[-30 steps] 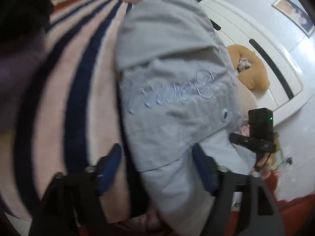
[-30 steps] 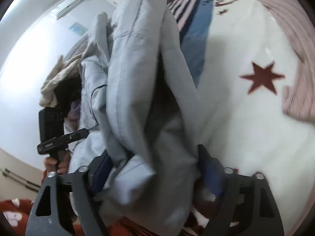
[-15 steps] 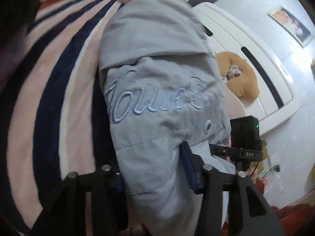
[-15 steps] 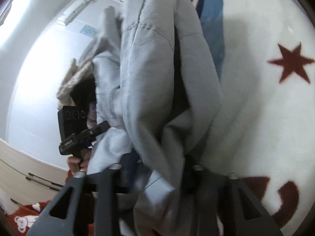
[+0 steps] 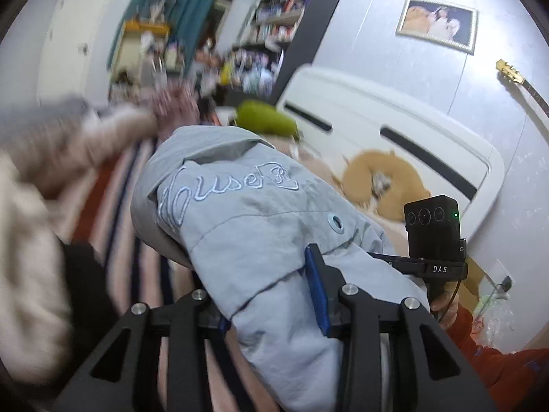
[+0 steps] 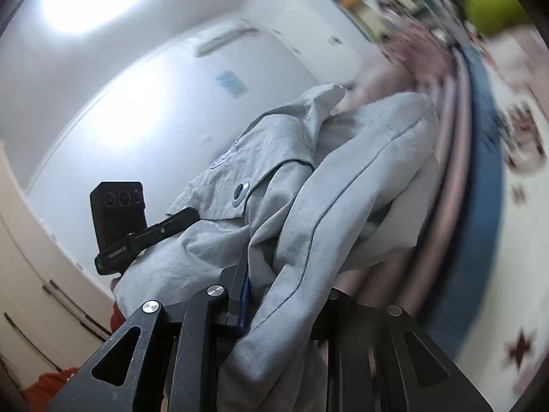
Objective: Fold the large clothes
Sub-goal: 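Carry the shirt bundle with both grippers toward the clothes pile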
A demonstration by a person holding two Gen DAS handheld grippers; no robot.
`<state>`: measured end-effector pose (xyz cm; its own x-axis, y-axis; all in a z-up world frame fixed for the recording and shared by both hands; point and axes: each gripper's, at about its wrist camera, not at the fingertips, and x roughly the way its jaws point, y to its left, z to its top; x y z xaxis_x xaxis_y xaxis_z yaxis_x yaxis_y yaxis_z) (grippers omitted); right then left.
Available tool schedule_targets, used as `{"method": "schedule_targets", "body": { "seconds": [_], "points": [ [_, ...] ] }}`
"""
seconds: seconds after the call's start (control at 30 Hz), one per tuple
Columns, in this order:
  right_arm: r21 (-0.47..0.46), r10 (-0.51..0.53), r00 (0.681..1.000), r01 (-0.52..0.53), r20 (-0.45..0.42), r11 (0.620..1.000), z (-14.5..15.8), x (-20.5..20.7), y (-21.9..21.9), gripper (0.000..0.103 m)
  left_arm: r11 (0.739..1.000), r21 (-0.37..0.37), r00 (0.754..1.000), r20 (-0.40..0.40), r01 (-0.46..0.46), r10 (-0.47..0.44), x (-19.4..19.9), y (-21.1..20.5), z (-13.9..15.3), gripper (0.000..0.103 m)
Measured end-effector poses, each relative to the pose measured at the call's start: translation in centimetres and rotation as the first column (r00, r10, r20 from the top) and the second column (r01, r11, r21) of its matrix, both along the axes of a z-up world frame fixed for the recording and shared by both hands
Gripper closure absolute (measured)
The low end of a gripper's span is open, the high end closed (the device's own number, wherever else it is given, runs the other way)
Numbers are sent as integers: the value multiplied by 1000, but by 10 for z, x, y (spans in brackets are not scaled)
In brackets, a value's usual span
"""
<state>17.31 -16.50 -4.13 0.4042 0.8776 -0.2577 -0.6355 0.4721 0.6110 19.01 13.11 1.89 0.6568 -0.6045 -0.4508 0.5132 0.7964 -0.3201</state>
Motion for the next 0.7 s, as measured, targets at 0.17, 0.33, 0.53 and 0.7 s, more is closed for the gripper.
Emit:
{"method": "schedule_targets", "body": {
  "seconds": [0.17, 0.33, 0.53, 0.7],
  "points": [
    [15, 62, 989, -65, 136, 998, 73, 13, 69, 87, 993, 38, 981, 167, -110, 102, -27, 70, 82, 67],
    [12, 116, 966, -122, 233, 992, 135, 26, 164, 87, 969, 44, 937, 268, -243, 223, -44, 149, 141, 68],
    [-45, 164, 959, -158, 232, 986, 151, 48, 271, 87, 926, 36, 901, 248, -375, 355, -34, 242, 154, 68],
    [-127, 205, 976, -195, 73, 973, 91, 81, 344, 87, 897, 92, 902, 72, -432, 426, 7, 309, 91, 67]
  ]
}}
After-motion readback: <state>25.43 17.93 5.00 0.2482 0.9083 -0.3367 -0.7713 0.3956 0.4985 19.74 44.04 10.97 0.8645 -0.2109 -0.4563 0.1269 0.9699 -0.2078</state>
